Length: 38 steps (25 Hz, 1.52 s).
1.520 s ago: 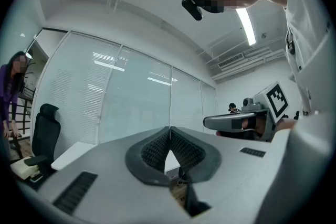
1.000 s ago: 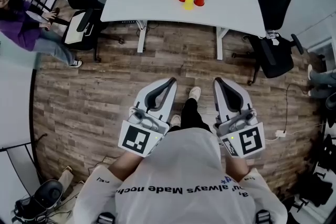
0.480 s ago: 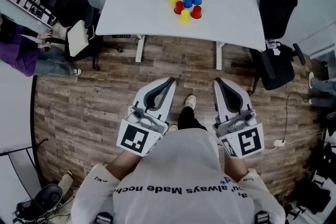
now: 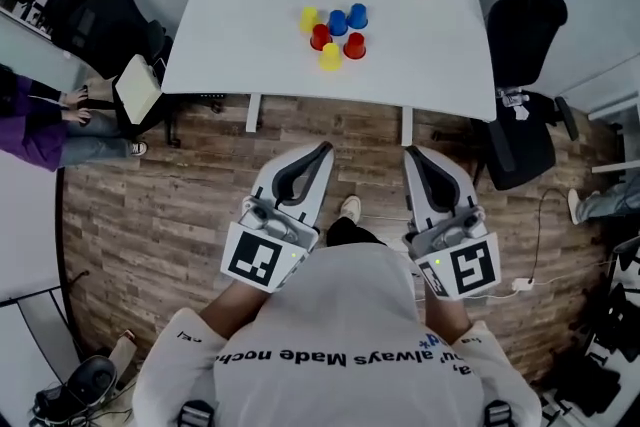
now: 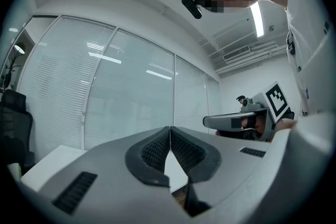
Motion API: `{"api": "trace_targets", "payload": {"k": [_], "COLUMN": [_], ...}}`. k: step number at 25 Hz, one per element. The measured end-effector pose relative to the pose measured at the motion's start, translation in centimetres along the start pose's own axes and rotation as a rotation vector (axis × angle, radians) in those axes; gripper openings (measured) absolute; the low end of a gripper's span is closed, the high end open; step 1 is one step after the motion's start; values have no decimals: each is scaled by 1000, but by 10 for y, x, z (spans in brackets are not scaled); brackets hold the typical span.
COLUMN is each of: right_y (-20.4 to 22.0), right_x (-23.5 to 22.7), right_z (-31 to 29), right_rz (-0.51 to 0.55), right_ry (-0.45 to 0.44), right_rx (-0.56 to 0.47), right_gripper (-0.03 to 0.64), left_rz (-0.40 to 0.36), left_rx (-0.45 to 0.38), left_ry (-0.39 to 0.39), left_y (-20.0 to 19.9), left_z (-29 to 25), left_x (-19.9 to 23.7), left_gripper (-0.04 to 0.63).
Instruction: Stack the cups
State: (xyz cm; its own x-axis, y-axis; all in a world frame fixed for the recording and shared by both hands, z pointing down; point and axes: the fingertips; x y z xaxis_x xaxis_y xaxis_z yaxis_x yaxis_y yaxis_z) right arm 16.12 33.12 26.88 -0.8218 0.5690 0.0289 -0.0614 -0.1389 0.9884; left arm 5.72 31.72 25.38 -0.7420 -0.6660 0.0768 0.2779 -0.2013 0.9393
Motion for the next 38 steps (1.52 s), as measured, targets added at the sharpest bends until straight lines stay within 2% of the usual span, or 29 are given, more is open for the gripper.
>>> {"api": "trace_targets", "payload": {"k": [8,20,27,38], "right_y": [10,26,40,55], "right_x": [-62,-99,-111,-131], "right_z": [-20,-54,-106,-227], "right_rz": [-18,-52,-39,1], "right_ry": [-28,-50,-74,-107], "right_rx": [8,26,35,56], "right_gripper": [6,6,6,8], "left_rz": [-16,-9,-8,-3], "left_rx": [0,30,24,7], "left_ry": [-20,-61,-74,-72], "left_y": [23,45,54,64], "left_z": [-62,-101,-121,-171], "left_x": [3,27,74,186], "left_gripper": [20,20,20,20]}}
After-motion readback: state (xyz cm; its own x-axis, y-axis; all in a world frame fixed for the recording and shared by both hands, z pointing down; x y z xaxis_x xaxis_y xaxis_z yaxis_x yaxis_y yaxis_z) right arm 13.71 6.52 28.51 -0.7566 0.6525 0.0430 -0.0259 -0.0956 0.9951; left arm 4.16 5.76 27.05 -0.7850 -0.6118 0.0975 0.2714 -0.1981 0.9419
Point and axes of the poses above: the fingertips, and each gripper's own axes: z backward along the fingers, x to its left, y out of its underside, and after that the axes turned 12 degrees about -x, right-handed
